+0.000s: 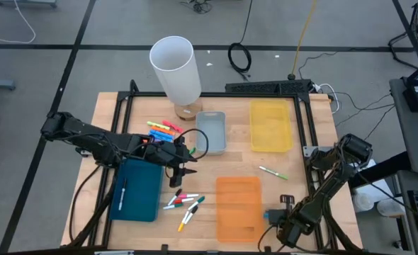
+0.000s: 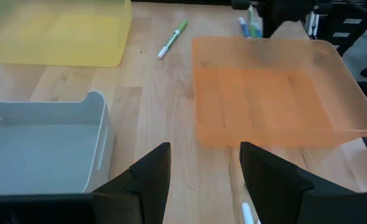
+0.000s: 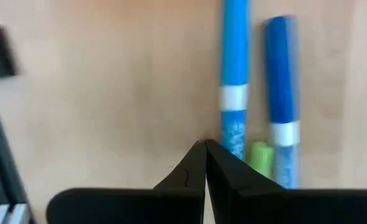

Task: Pick & Place Markers
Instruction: Put the light blue marker pen into the blue bin

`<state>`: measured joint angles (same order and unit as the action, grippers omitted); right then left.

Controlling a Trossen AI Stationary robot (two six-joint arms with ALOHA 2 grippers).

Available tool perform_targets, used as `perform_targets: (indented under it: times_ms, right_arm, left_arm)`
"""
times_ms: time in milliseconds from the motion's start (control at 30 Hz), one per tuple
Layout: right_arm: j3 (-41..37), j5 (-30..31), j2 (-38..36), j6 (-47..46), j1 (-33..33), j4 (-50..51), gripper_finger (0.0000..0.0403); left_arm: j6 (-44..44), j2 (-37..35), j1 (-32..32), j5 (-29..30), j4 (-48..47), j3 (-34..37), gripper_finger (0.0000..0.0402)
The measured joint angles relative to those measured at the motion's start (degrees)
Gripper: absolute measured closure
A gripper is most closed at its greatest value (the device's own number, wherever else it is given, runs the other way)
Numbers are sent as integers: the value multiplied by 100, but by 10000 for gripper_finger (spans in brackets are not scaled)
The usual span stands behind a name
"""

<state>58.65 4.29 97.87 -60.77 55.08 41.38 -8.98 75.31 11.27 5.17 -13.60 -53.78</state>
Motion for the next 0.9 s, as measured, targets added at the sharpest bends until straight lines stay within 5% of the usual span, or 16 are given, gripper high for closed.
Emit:
perform_targets:
  times_ms: [333,700,900]
  right_arm:
    - [7,1549,-753,-239,4,904,400]
    - [-548,1383,-765,-118,-275,1160,260]
    - [-978,809,-765,-409,-785,1286,238]
  left_arm:
    - [-4,0,0,-20,1,0,204]
    - [-4,0,2,-22,-21,0,204]
    - [-4,0,2,-20,-29,0,204]
